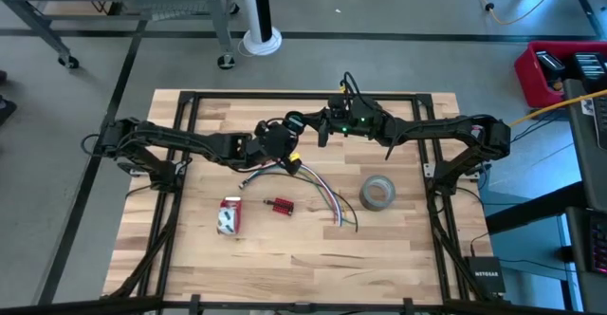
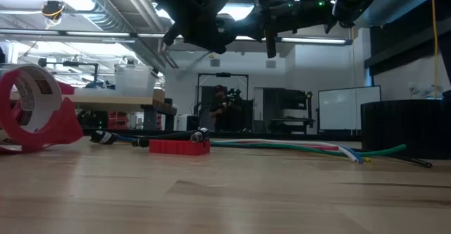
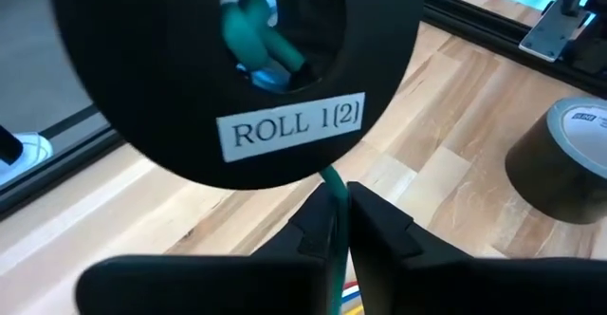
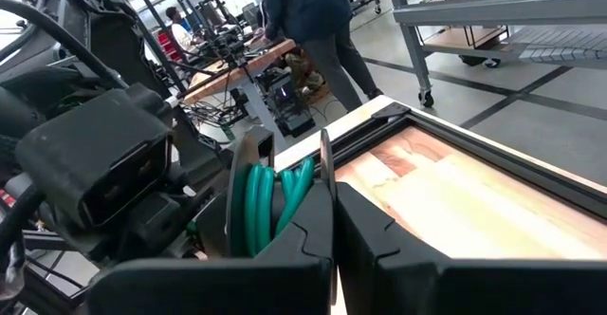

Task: Coil cords
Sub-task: Coil the green wire onto the black spool

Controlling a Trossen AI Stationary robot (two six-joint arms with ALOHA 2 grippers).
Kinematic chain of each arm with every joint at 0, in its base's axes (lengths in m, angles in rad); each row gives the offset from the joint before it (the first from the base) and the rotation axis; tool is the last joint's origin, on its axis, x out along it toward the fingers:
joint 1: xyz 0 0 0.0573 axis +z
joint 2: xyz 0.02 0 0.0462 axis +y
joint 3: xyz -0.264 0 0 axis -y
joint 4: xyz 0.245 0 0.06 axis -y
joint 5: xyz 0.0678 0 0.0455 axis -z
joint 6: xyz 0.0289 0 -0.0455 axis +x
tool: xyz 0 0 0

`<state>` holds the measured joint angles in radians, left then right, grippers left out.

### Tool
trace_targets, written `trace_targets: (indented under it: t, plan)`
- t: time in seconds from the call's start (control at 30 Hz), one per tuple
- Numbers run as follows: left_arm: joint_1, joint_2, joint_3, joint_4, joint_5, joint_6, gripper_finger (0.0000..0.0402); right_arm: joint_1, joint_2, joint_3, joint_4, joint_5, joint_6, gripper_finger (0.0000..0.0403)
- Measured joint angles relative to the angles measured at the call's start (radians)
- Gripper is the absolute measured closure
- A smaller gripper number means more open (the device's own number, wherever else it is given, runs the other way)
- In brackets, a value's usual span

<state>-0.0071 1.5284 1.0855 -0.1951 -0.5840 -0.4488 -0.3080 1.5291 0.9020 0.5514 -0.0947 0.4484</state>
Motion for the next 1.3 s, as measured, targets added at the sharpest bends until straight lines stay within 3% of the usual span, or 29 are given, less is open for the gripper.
trace_targets:
  t: [1.3]
  plan:
    - [-0.034,0.002,0.000,-0.004,-0.006,-0.071,0.0373,0.000,0.000,0.001,0.056,-0.002,0.020,0.0402]
